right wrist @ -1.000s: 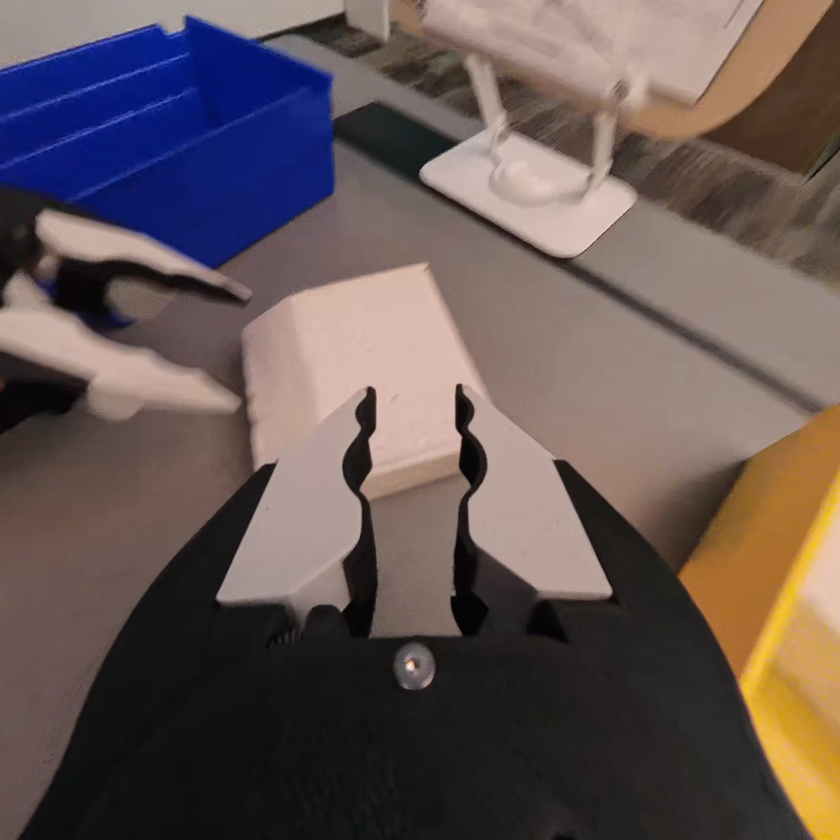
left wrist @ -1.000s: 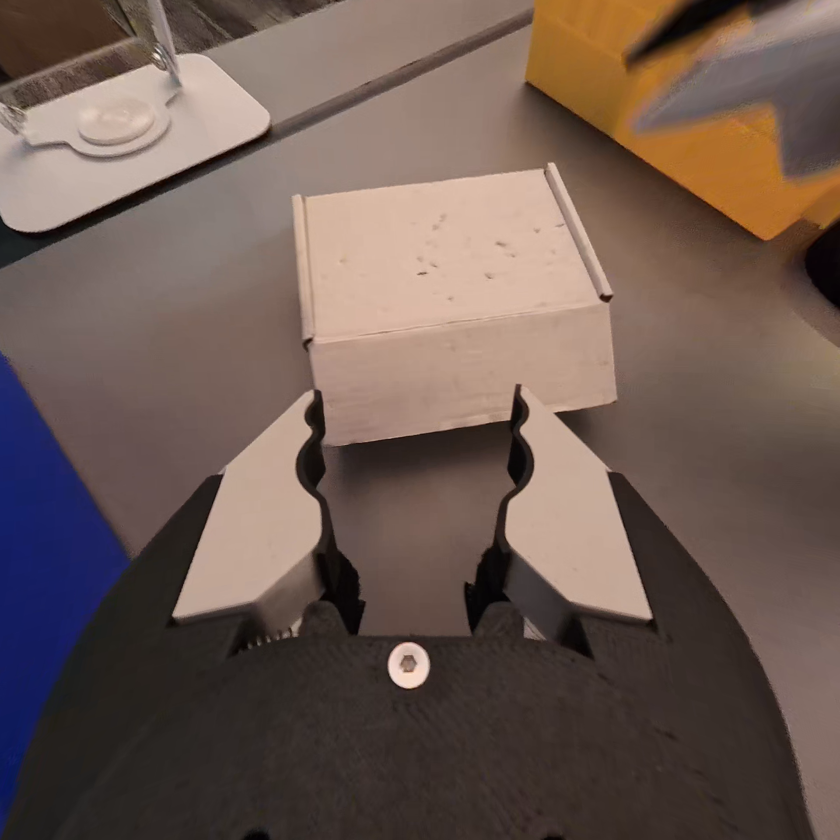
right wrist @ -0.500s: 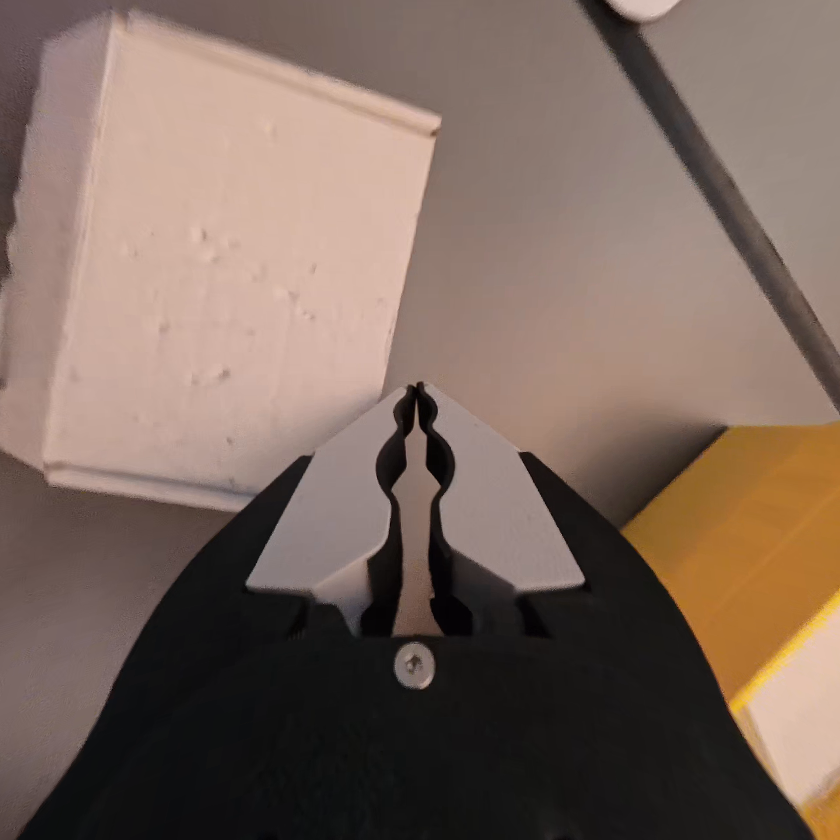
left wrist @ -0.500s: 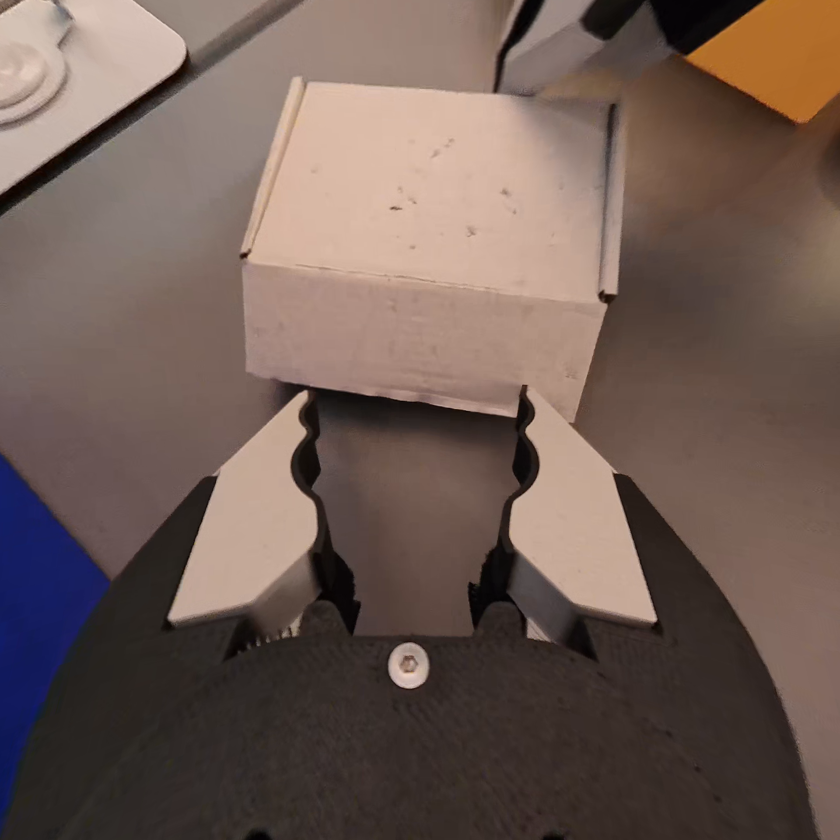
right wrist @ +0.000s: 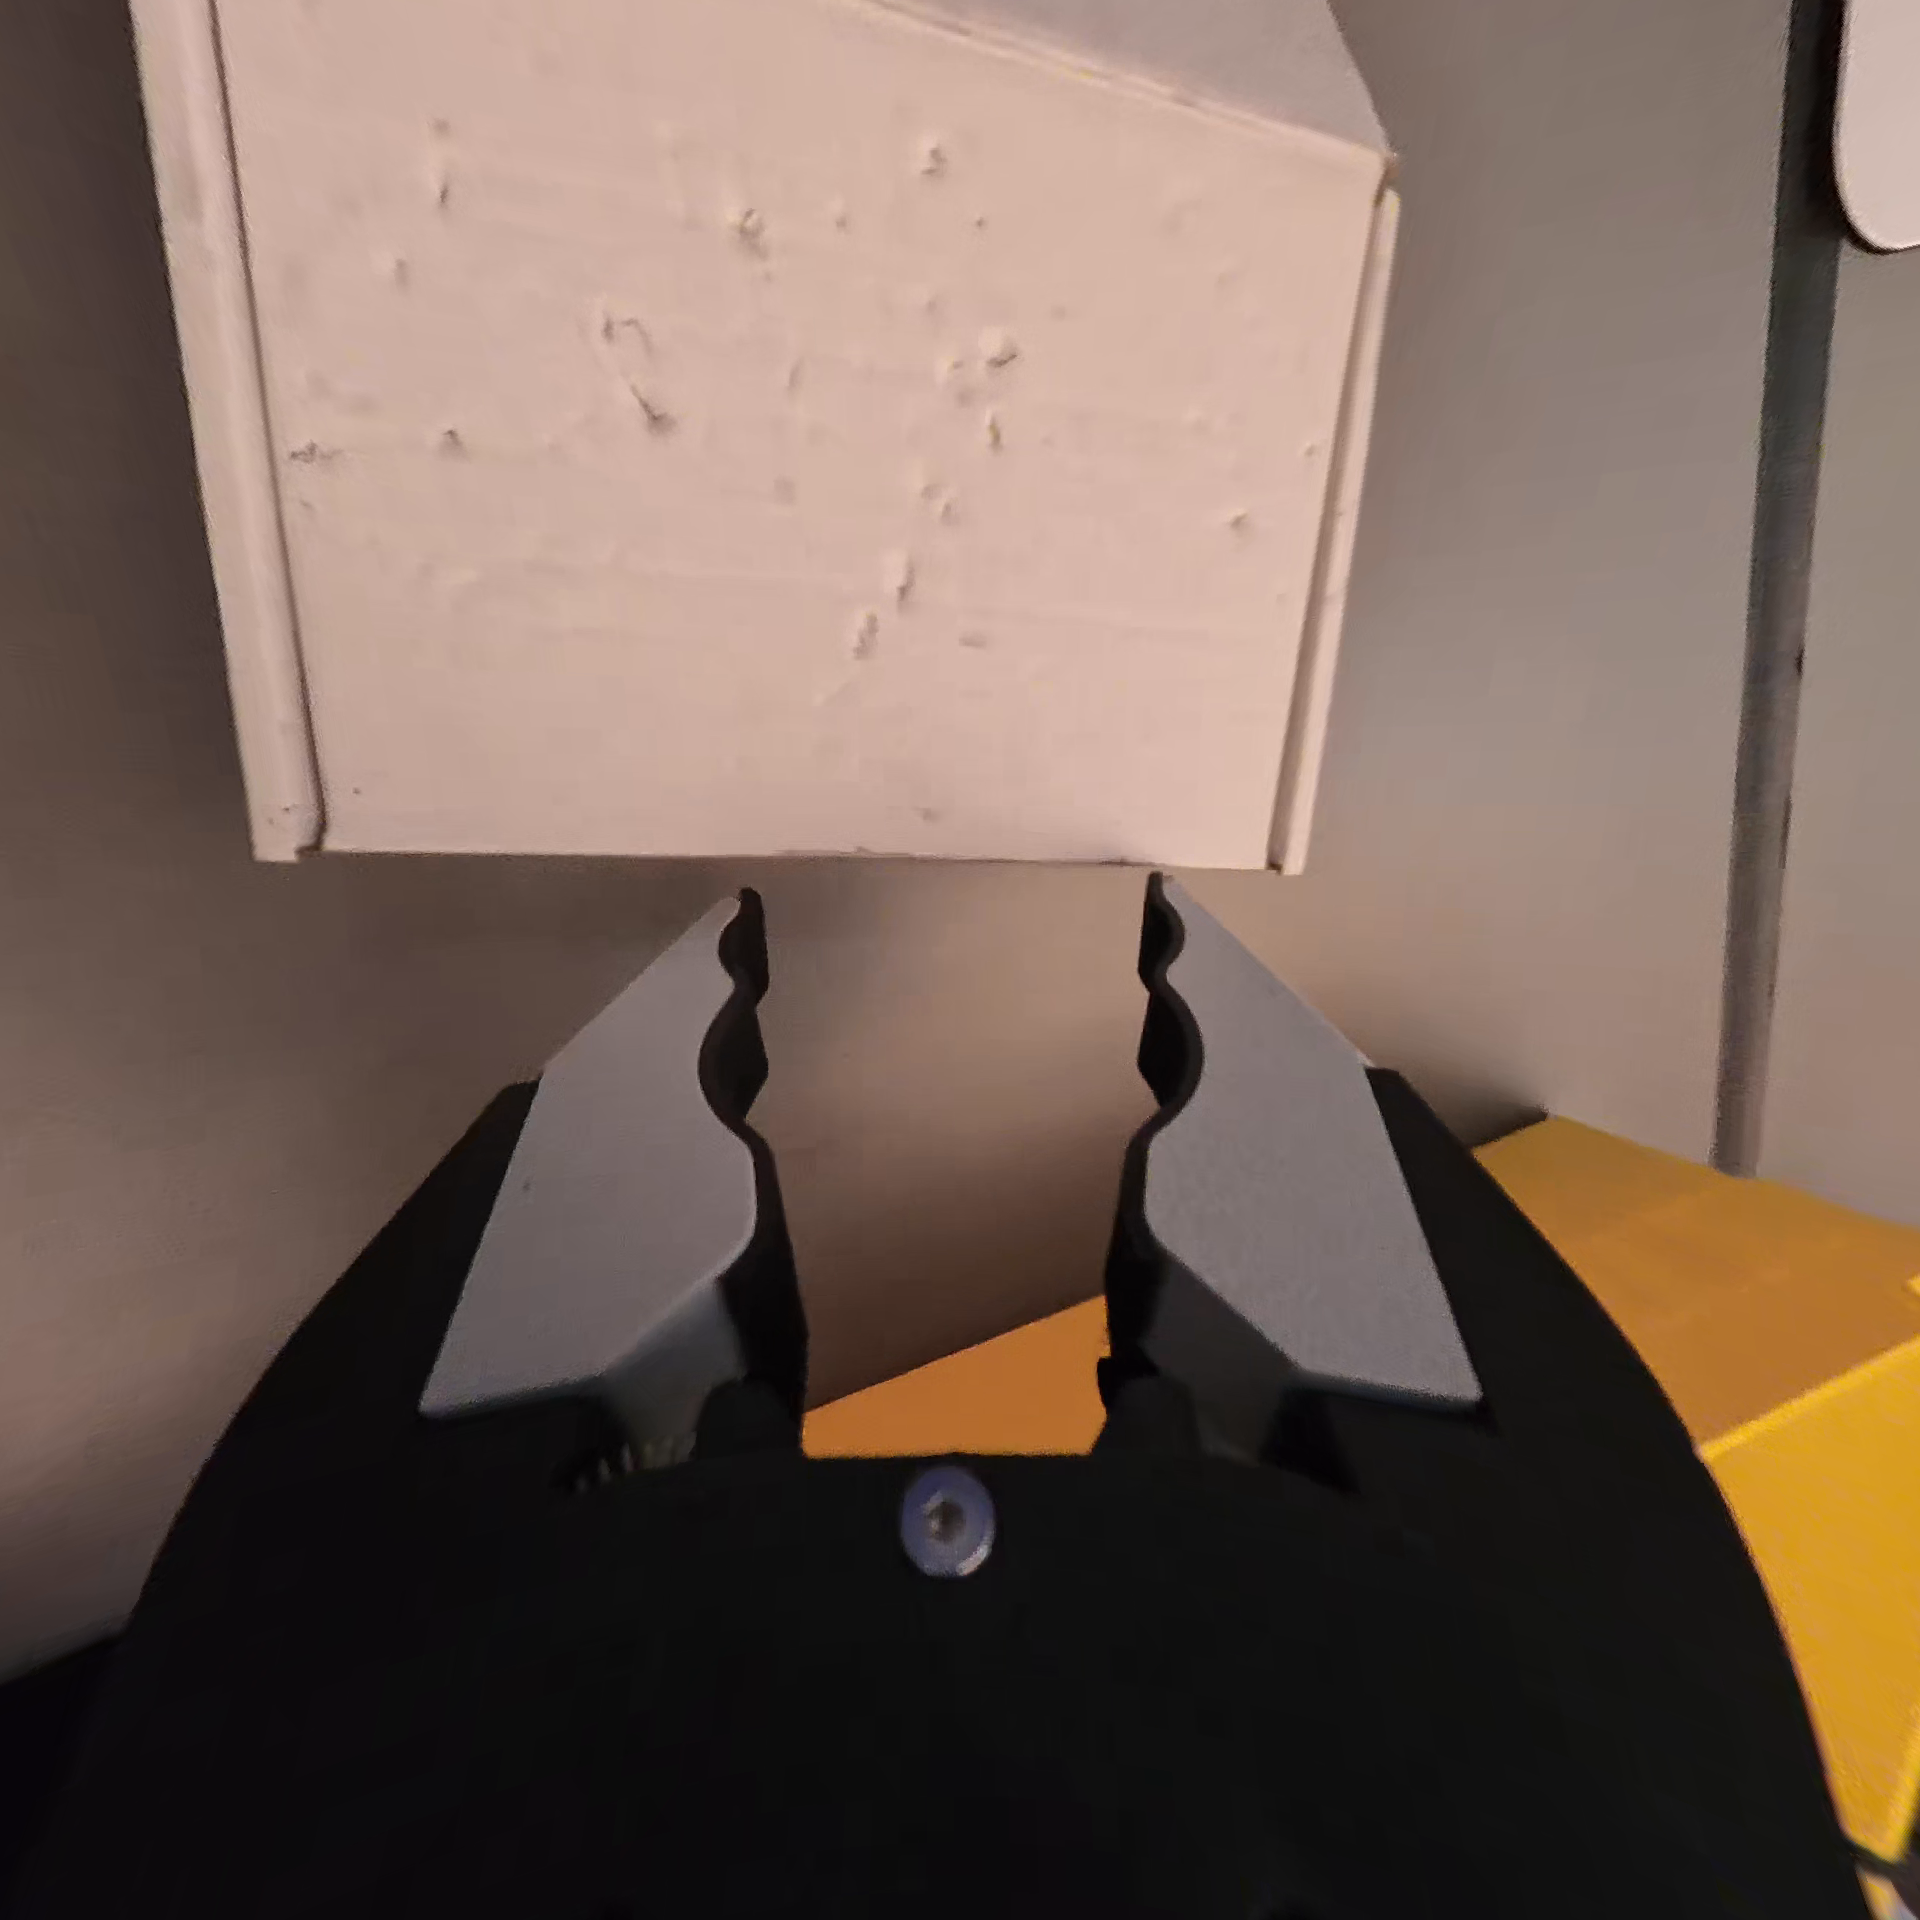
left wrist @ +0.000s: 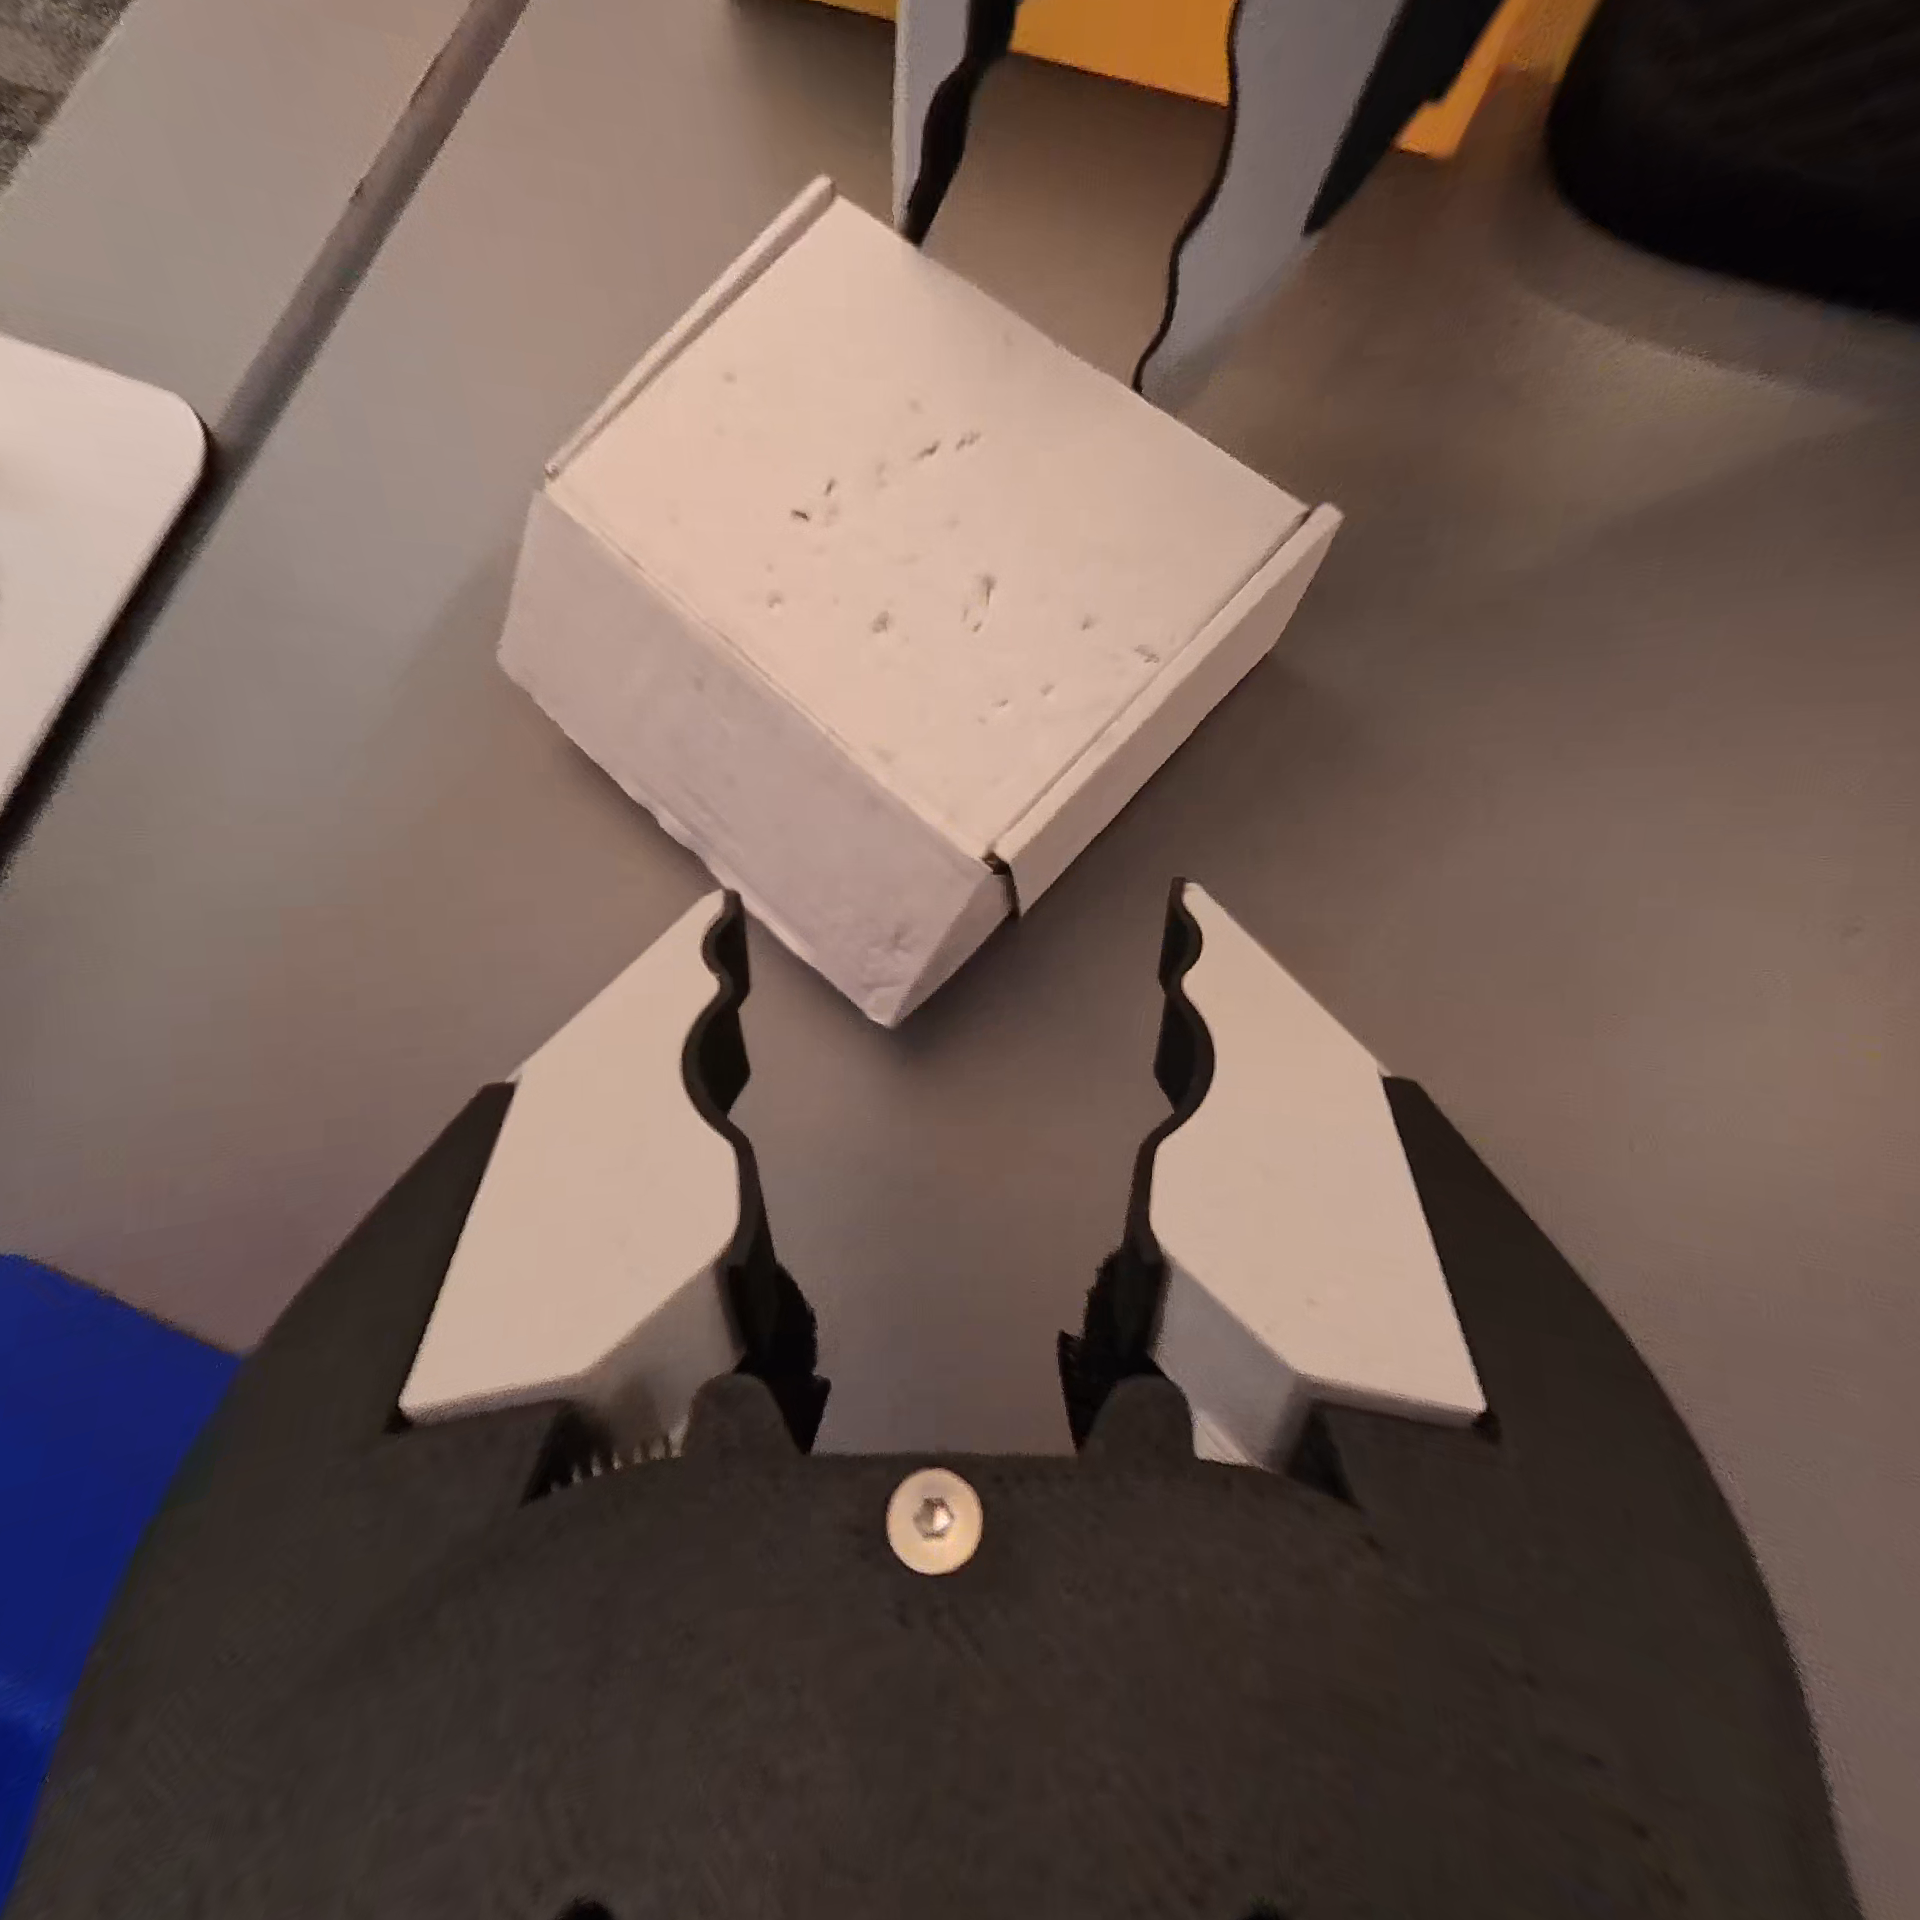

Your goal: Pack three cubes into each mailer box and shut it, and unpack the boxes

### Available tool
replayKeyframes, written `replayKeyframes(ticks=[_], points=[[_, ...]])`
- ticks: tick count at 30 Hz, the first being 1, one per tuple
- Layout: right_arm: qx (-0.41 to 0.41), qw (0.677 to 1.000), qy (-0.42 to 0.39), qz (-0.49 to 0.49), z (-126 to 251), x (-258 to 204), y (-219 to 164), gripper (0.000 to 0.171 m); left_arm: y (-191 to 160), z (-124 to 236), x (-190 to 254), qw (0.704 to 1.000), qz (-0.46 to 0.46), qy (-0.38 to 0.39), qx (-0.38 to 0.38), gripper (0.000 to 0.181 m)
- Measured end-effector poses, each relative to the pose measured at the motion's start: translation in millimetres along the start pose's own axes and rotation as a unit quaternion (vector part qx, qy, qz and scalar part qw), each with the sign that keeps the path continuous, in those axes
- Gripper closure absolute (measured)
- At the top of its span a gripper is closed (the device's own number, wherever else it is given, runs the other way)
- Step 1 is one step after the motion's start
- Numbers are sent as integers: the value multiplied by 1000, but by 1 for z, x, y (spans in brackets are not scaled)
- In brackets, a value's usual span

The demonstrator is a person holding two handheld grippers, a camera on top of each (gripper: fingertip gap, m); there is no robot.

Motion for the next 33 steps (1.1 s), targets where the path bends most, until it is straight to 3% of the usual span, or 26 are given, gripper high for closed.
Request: replayKeyframes(ticks=[4,11,16,20,33], points=[[11,998,66,-7,2,3,1,97,5,3,-23,991,-116,-17,-62,102],[20,998,52,13,-5,0,6,90,-10,-34,-58,946,-237,-104,-196,96],[40,997,66,24,-7,-1,8,86,-10,-48,-64,933,-246,-149,-218,84],[48,993,103,41,-10,-11,10,74,-15,-50,-65,929,-237,-183,-219,70],[72,991,103,50,-12,-15,13,73,-22,-68,-57,920,-235,-203,-238,65]])
Point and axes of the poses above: each gripper's, where its closed fingertips meet, z back along the fingers, y out of its top, x = y × z across the jaws, the point moved 5 cm from there along z, back along the fingers, and after that the axes turned 12 degrees about -z, right-handed, at the moved point
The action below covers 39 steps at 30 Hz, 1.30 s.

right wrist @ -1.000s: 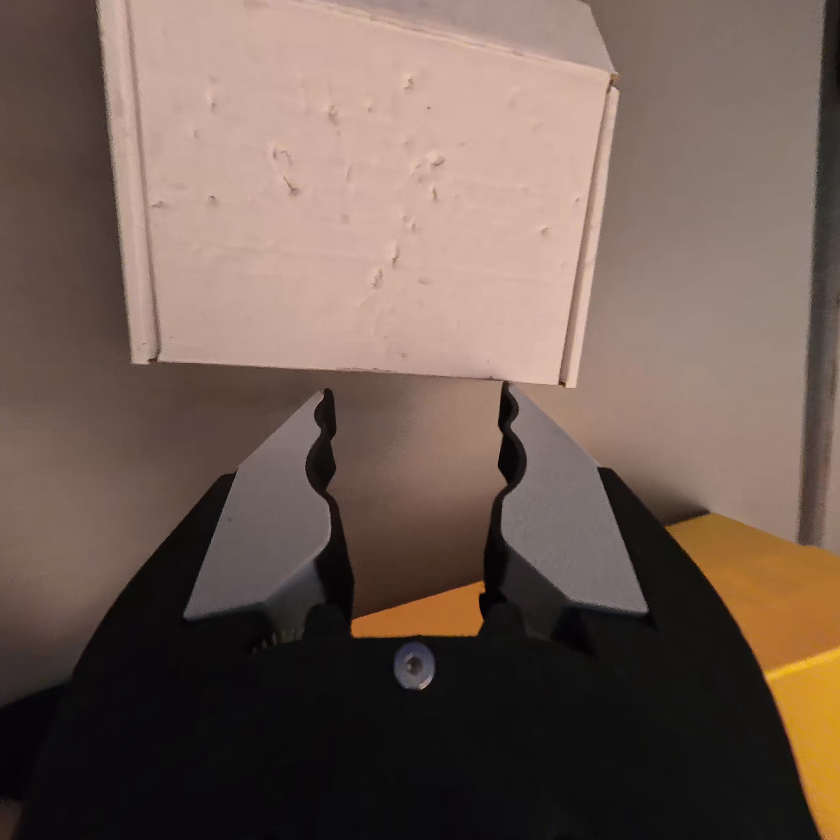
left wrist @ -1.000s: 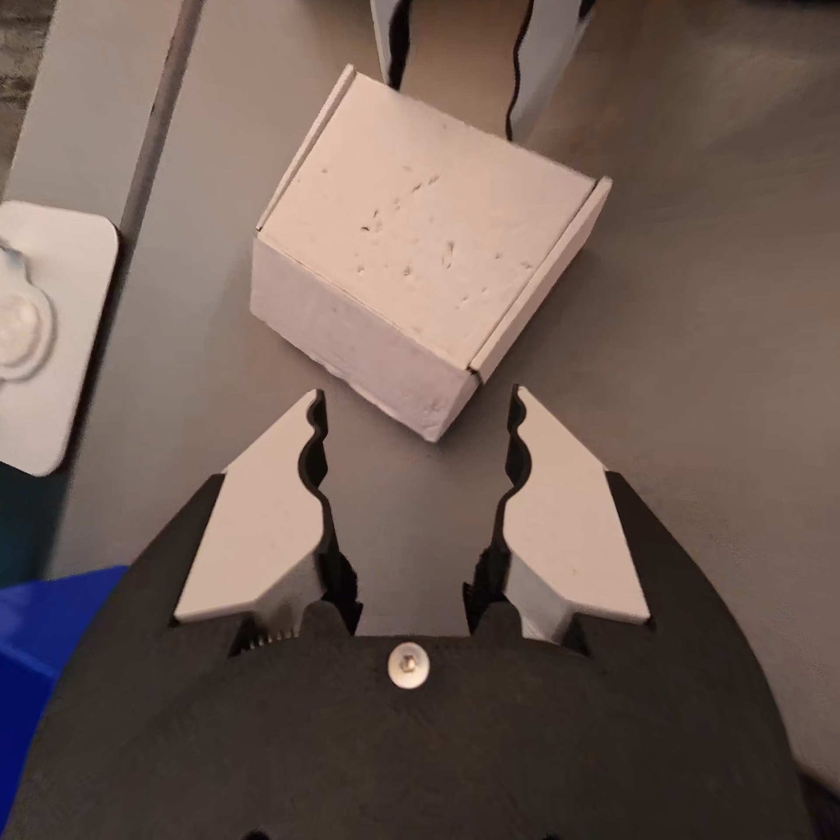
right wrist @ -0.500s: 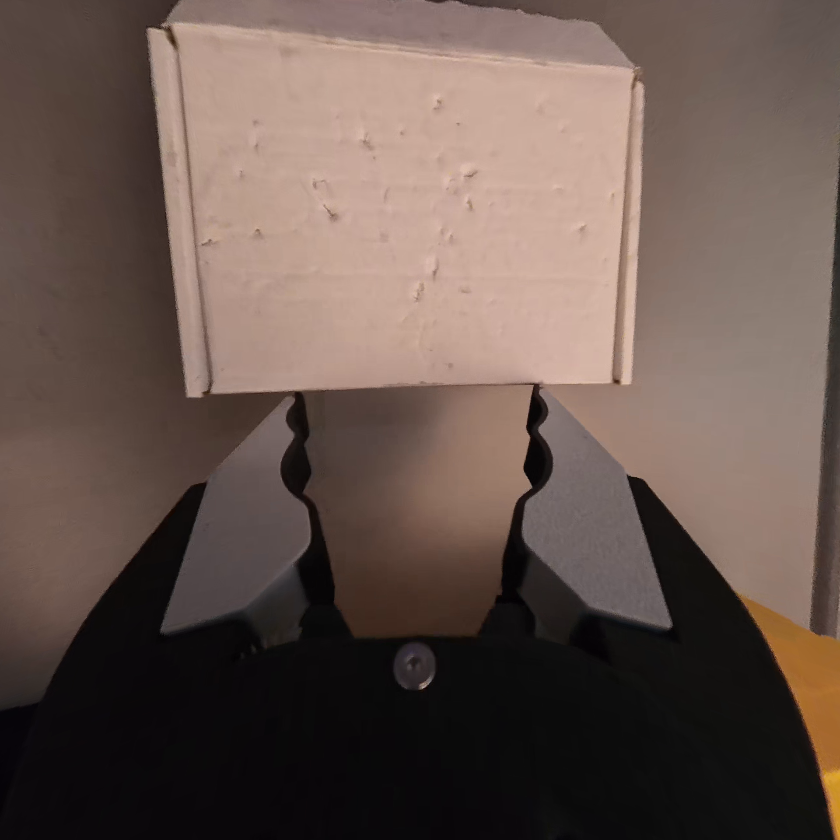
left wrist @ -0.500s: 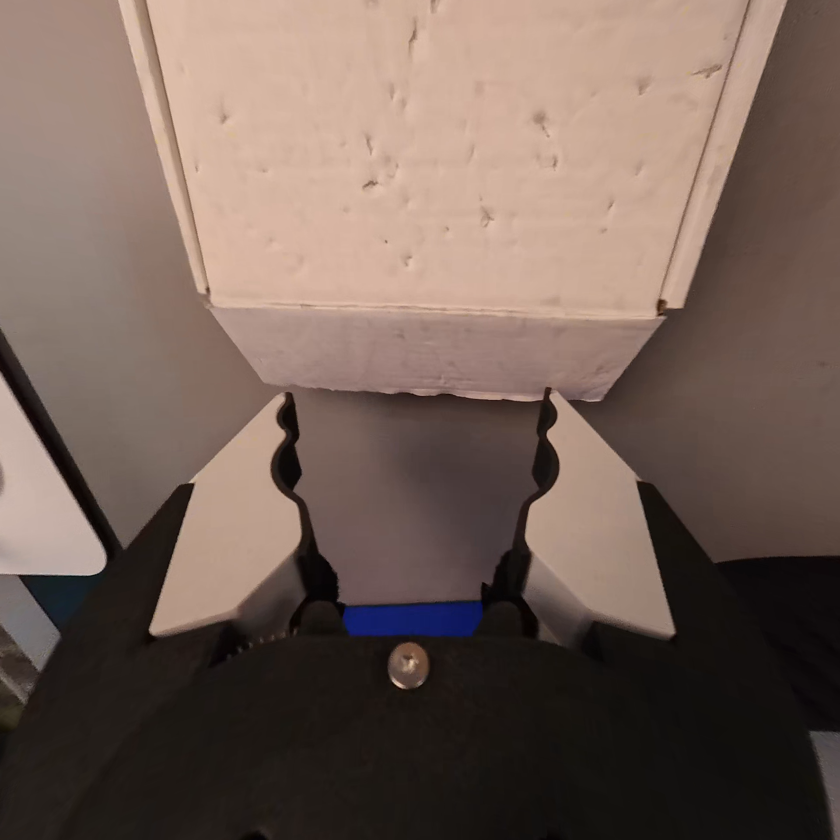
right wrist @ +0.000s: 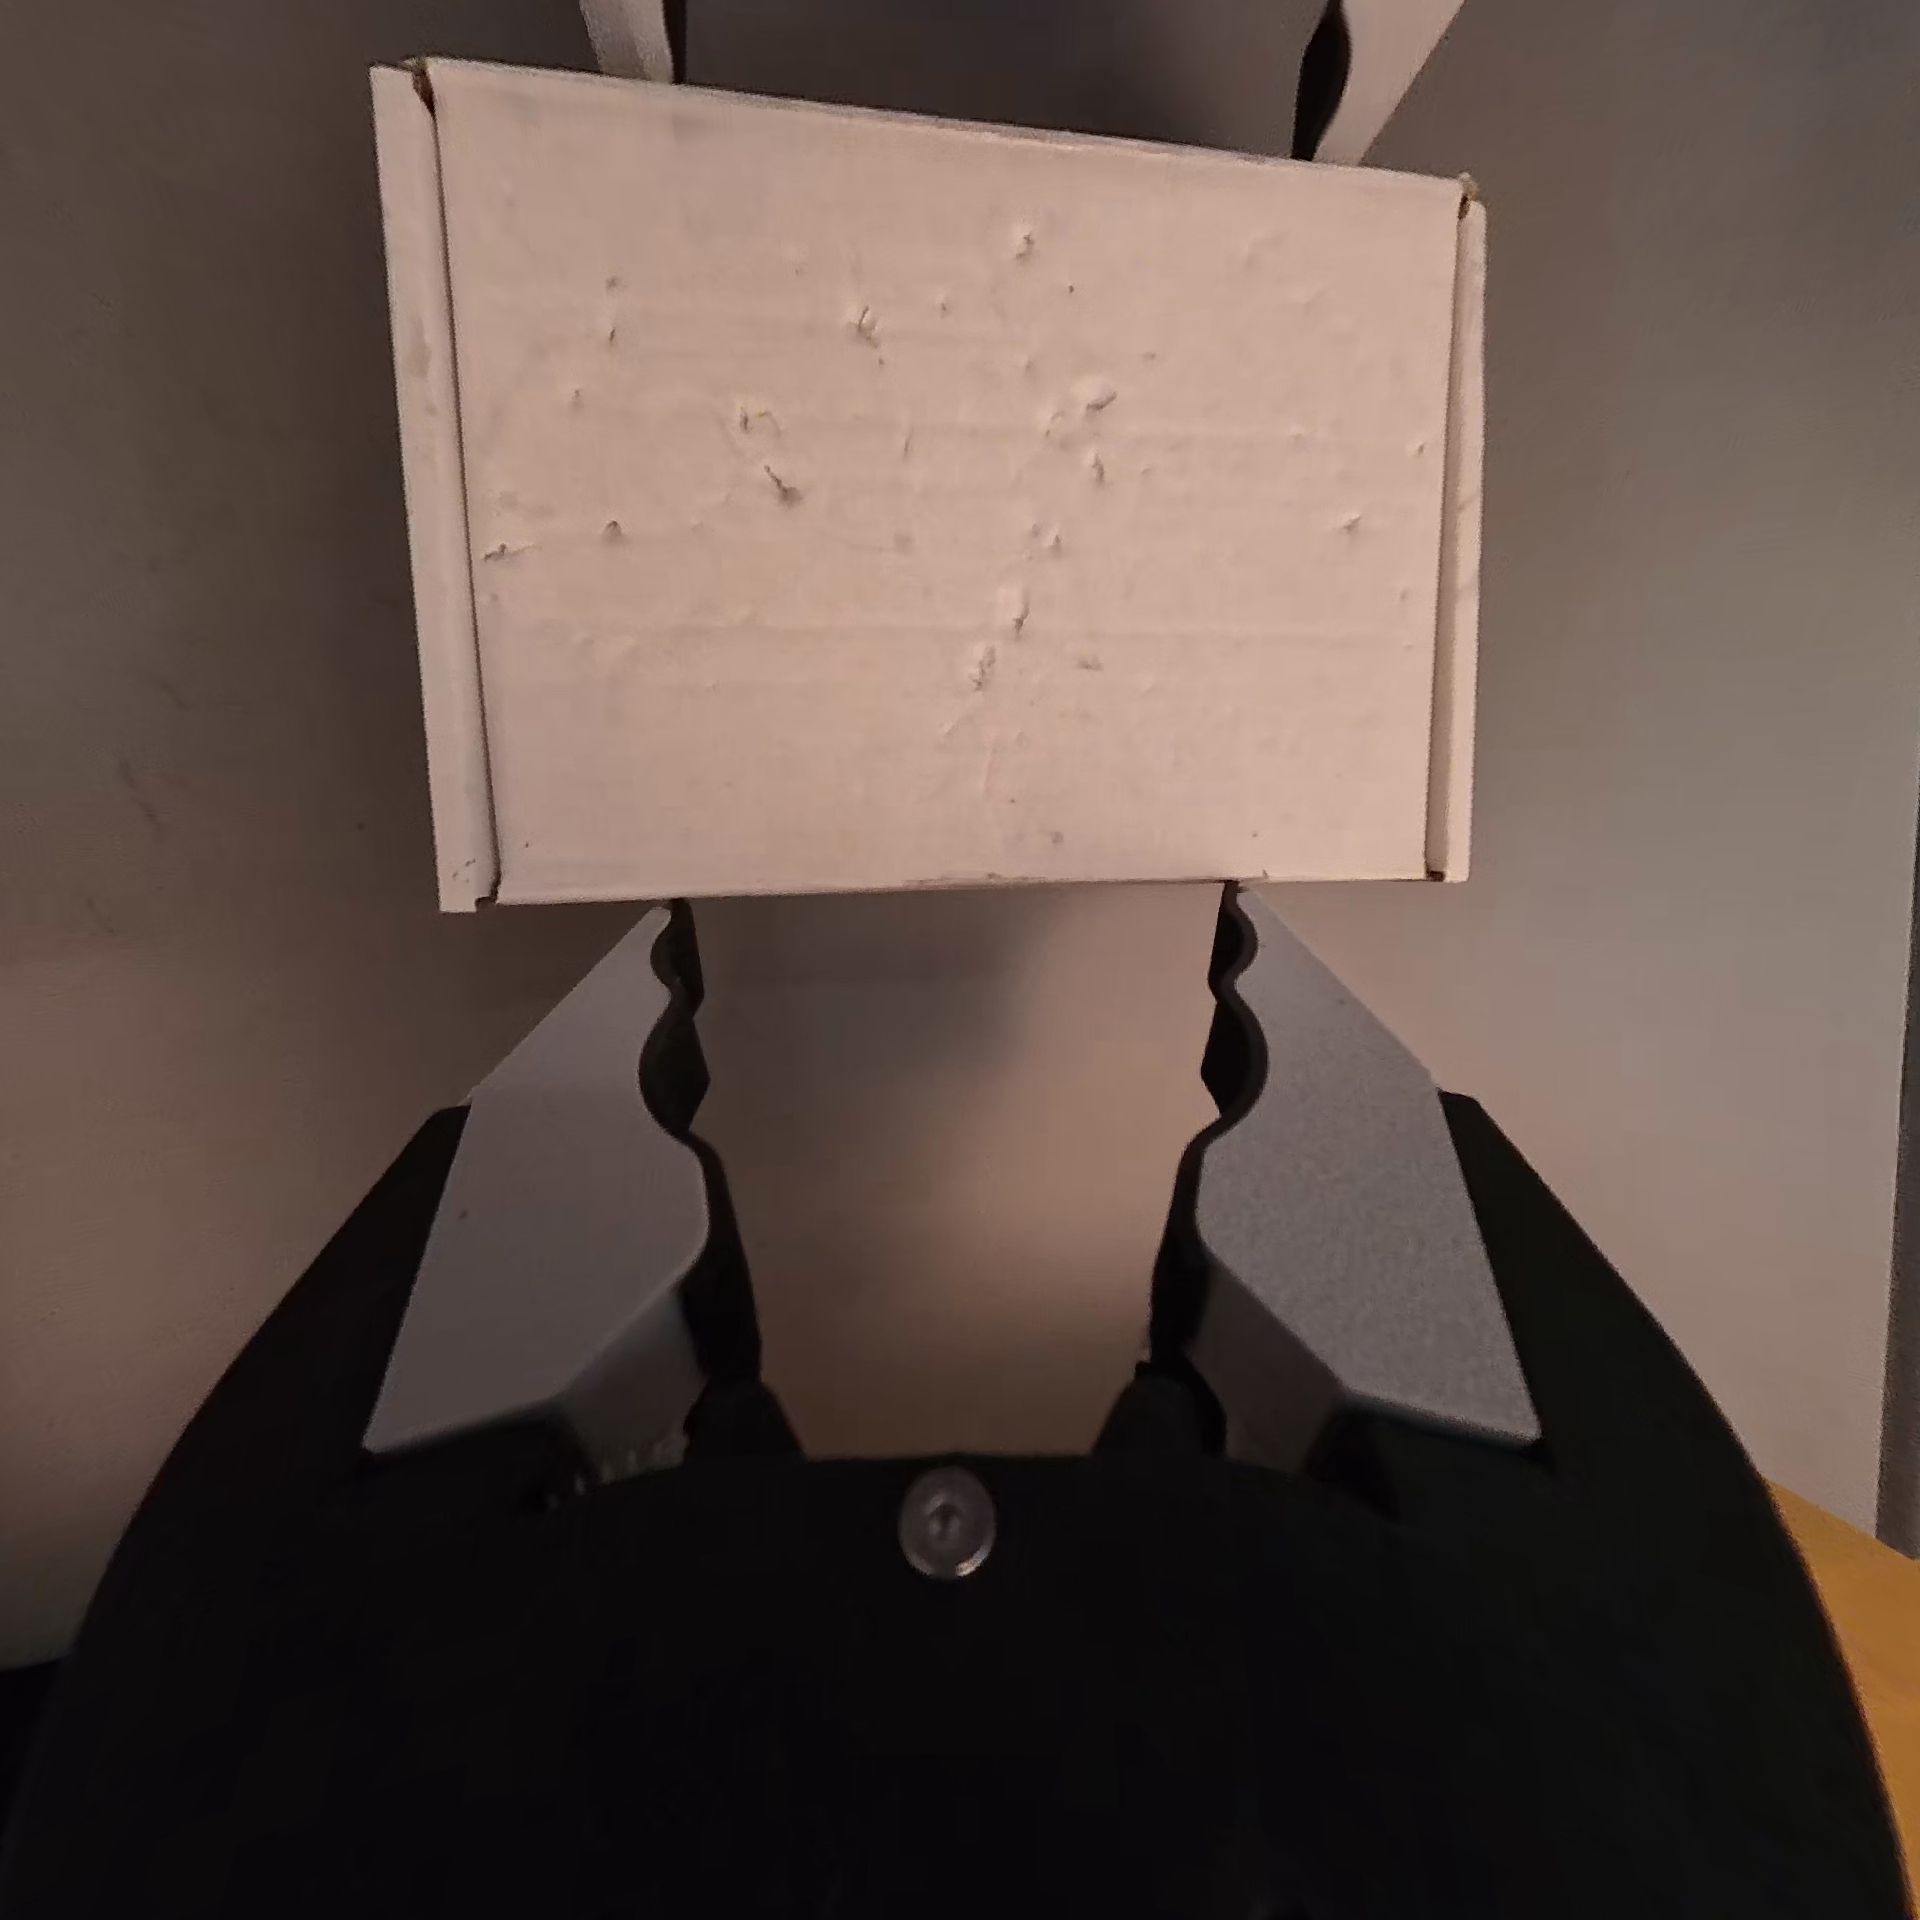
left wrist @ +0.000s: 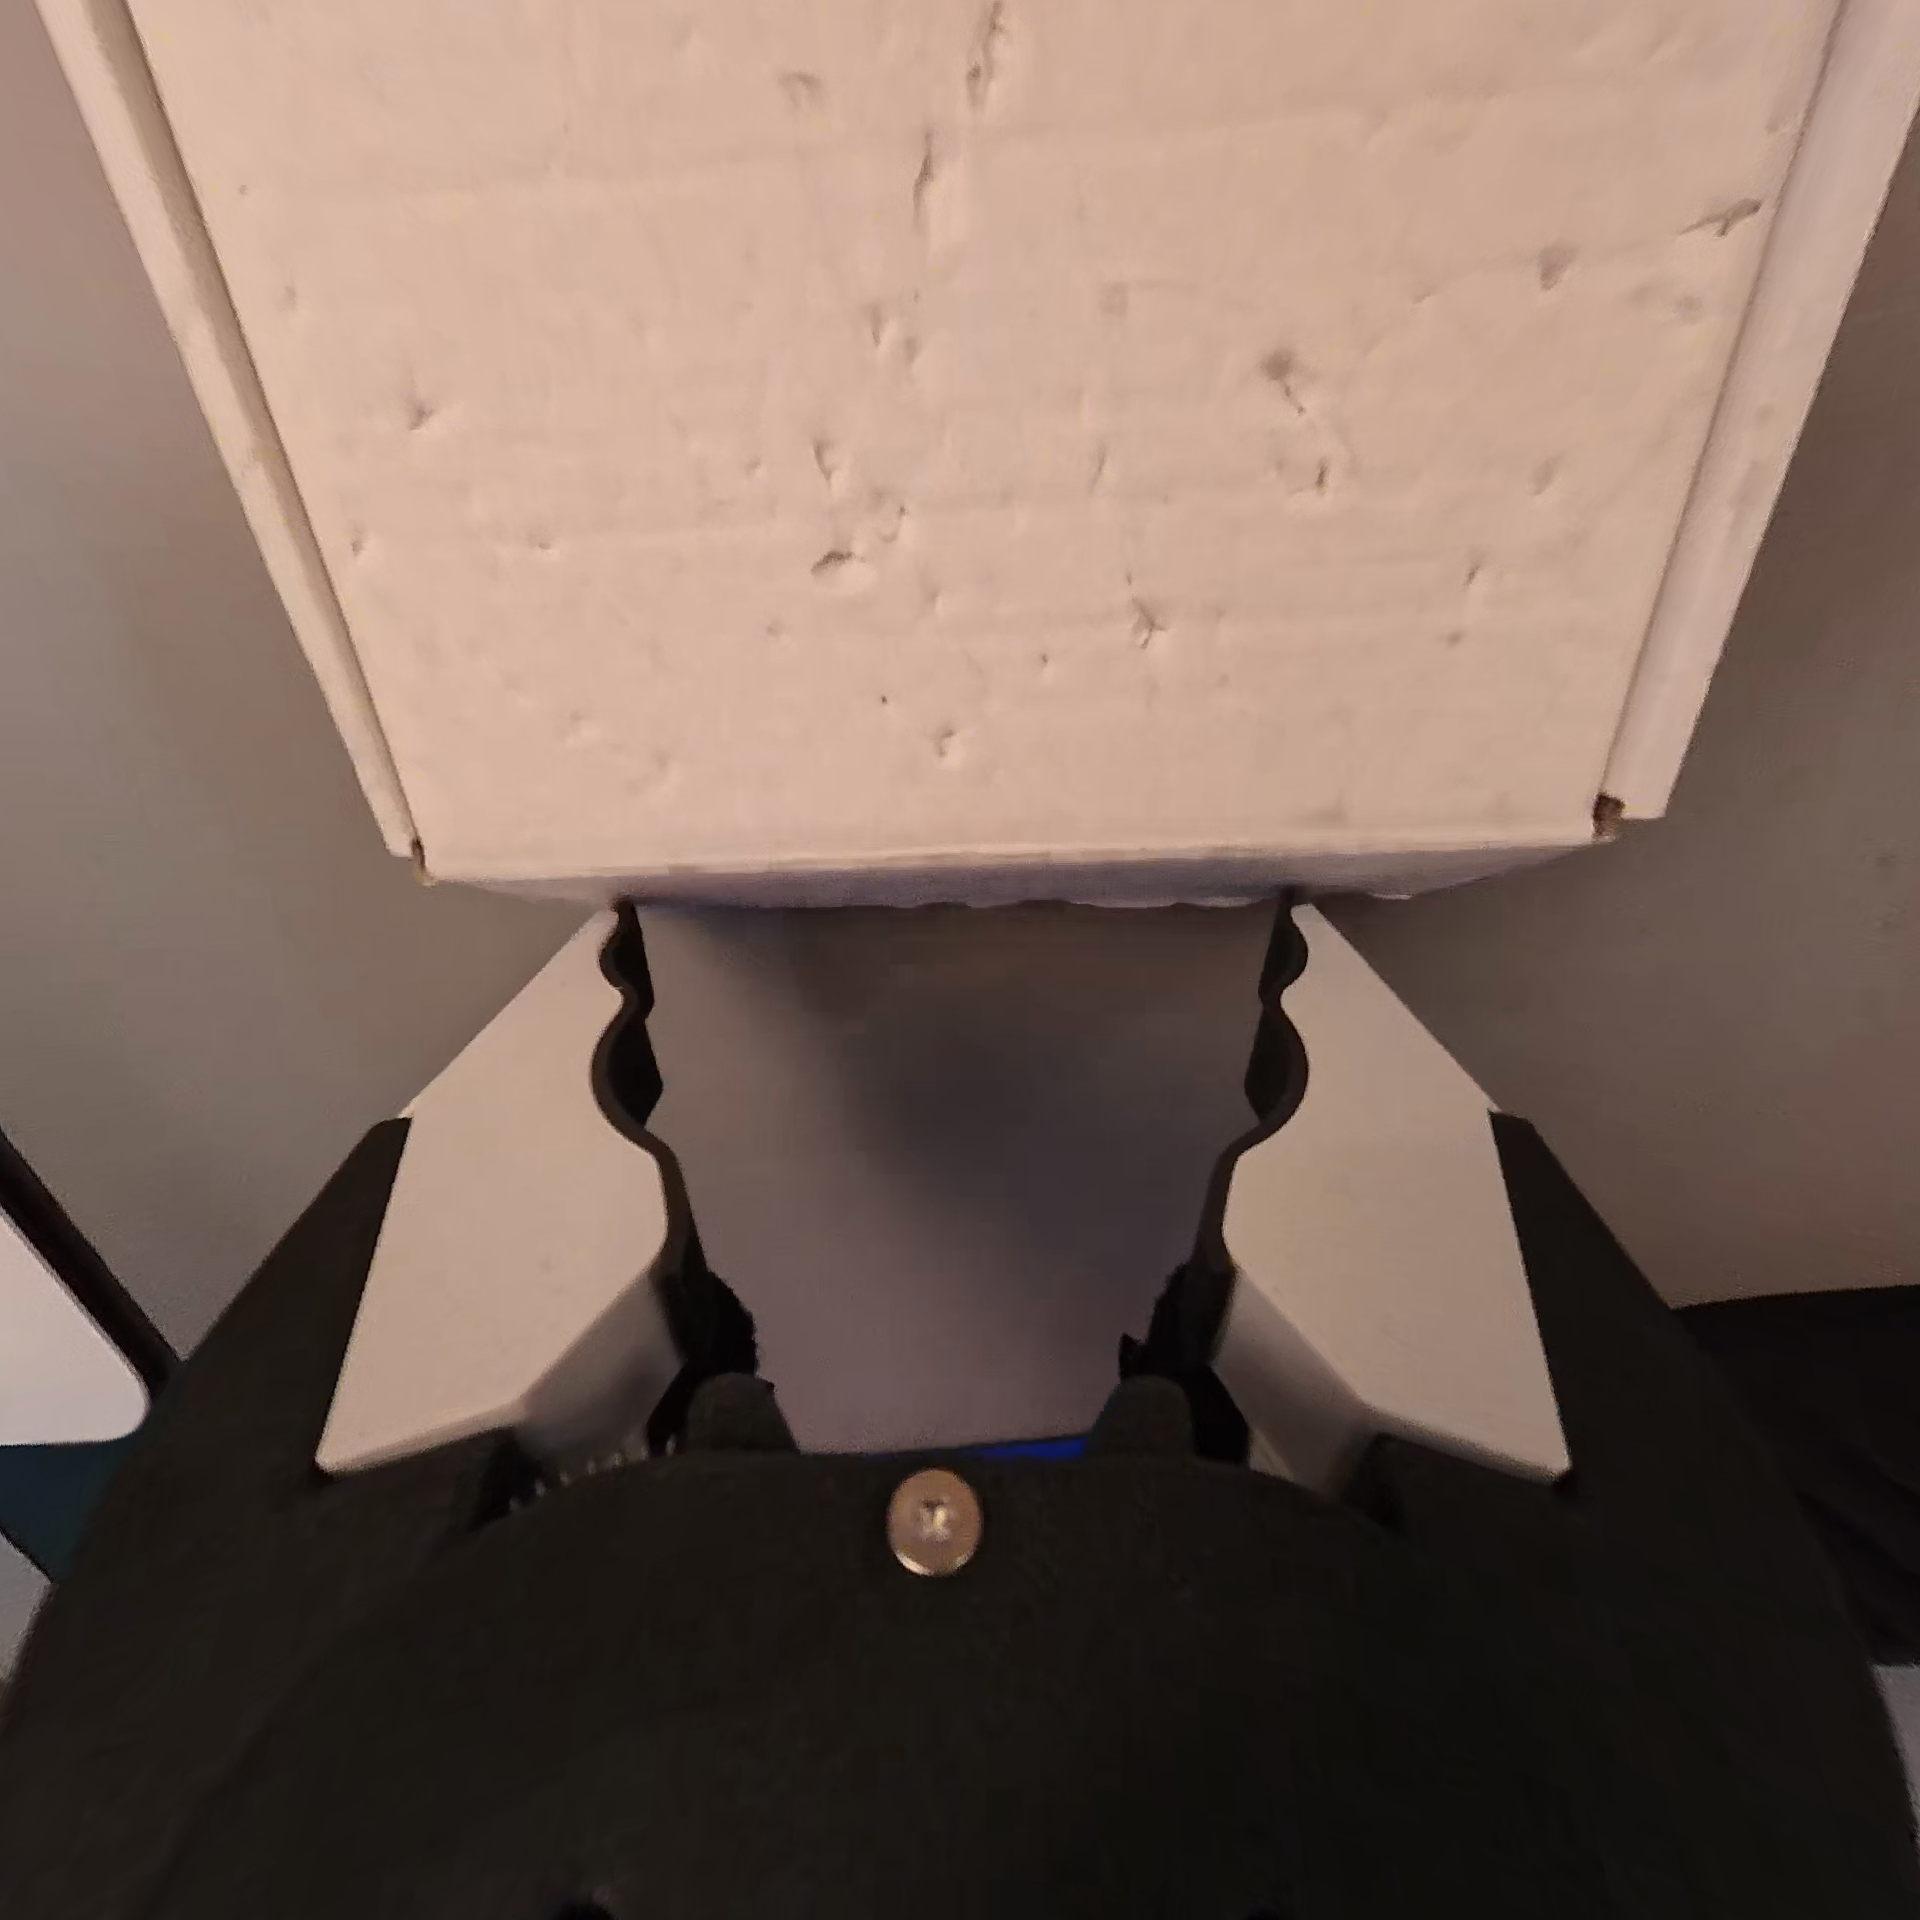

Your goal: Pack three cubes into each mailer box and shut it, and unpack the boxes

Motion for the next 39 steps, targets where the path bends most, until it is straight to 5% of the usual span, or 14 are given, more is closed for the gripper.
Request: replayKeyframes(ticks=[15,25,39], points=[[6,1000,10,3,-3,-9,5,73,6,-3,13,999,34,10,-16,65],[3,997,80,12,-7,-48,6,73,9,3,64,997,61,20,-37,66],[63,993,92,27,-9,-102,-10,59,19,2,123,995,74,40,48,66]])
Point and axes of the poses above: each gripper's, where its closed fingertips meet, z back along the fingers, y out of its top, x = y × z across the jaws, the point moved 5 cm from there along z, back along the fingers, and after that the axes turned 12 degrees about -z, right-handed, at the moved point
